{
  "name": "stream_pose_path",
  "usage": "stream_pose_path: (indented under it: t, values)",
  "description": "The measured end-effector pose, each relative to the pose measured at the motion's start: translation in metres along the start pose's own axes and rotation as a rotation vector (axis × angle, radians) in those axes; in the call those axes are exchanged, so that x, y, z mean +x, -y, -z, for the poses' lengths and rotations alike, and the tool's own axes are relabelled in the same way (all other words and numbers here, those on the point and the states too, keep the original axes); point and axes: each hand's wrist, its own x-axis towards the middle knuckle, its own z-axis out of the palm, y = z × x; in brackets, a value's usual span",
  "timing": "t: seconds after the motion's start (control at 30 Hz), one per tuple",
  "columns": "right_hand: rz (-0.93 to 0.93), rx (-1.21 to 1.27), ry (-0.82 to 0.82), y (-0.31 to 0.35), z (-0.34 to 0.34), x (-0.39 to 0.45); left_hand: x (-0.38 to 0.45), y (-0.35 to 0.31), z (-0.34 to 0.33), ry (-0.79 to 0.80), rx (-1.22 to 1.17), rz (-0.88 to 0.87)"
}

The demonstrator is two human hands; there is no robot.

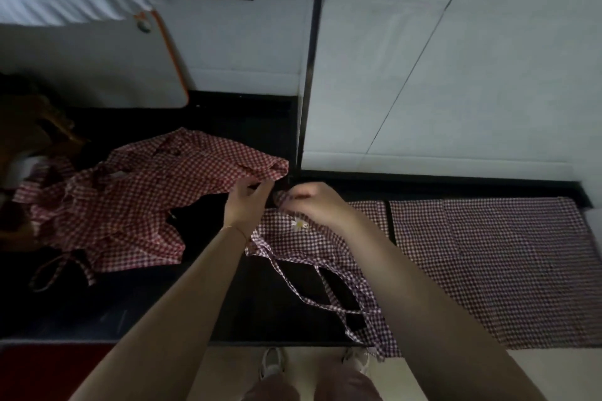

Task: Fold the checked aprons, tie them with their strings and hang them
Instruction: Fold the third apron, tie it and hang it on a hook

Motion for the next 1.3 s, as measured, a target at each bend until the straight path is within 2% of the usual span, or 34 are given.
stream_pose_path:
  t: [0.1,0.17,0.23,0.33,0.37,0.5,0.67,0.7,0.77,0.83,0.93,1.0,1.03,1.07,1.1,1.17,1.2,1.23,1.3]
  values:
    - [0.046,-0.297,0.165,0.009,-0.021,-0.011,0.0,-0.003,-0.002,0.34,0.167,0.086]
    - [-0.008,-0.352,0.183,0.003,-0.031,-0.011,-0.001,0.008,-0.002,0.411,0.194,0.111]
    - [-0.024,-0.363,0.031,-0.012,-0.03,-0.006,0.001,0.022,-0.003,0.394,0.145,0.125]
    - [0.002,-0.451,-0.354,-0.042,-0.016,0.003,-0.001,0.027,-0.006,0.332,0.062,0.127]
    - [-0.003,-0.456,-0.376,-0.049,-0.011,0.005,-0.001,0.026,-0.007,0.308,0.056,0.126]
    - [-0.046,-0.523,-0.219,-0.07,-0.013,0.019,-0.002,0.019,-0.013,0.307,0.07,0.083]
    - [-0.004,-0.533,-0.238,-0.076,-0.01,0.024,0.005,0.017,-0.015,0.283,0.126,0.043]
    - [-0.001,-0.529,-0.234,-0.076,-0.005,0.02,0.007,0.016,-0.012,0.24,0.191,0.048]
    - [-0.04,-0.549,-0.245,-0.076,0.011,0.015,0.012,0.021,-0.003,0.102,0.486,0.057]
    - [-0.142,-0.537,-0.345,-0.079,0.028,0.011,0.019,0.036,0.014,0.018,0.761,0.131]
    - [-0.212,-0.402,-0.532,-0.078,0.05,0.001,0.016,0.058,0.035,0.089,1.083,0.296]
    - [-0.195,-0.371,-0.441,-0.074,0.053,-0.001,0.012,0.059,0.038,0.076,1.304,0.217]
    - [-0.176,-0.376,-0.356,-0.071,0.051,-0.002,0.011,0.054,0.035,0.056,1.295,0.092]
    - [-0.16,-0.38,-0.274,-0.068,0.047,-0.002,0.011,0.05,0.027,0.076,1.186,-0.04]
    - [-0.141,-0.375,-0.217,-0.065,0.043,-0.004,0.009,0.043,0.017,0.129,0.979,-0.14]
    - [-0.111,-0.331,-0.162,-0.06,0.038,-0.01,-0.001,0.026,-0.007,0.221,0.519,-0.202]
    - [-0.102,-0.319,-0.15,-0.057,0.037,-0.012,-0.004,0.019,-0.017,0.212,0.389,-0.219]
    - [-0.099,-0.328,-0.139,-0.053,0.037,-0.015,-0.006,0.011,-0.024,0.193,0.358,-0.268]
    - [-0.09,-0.385,-0.117,-0.049,0.041,-0.022,-0.006,0.001,-0.035,0.237,0.491,-0.429]
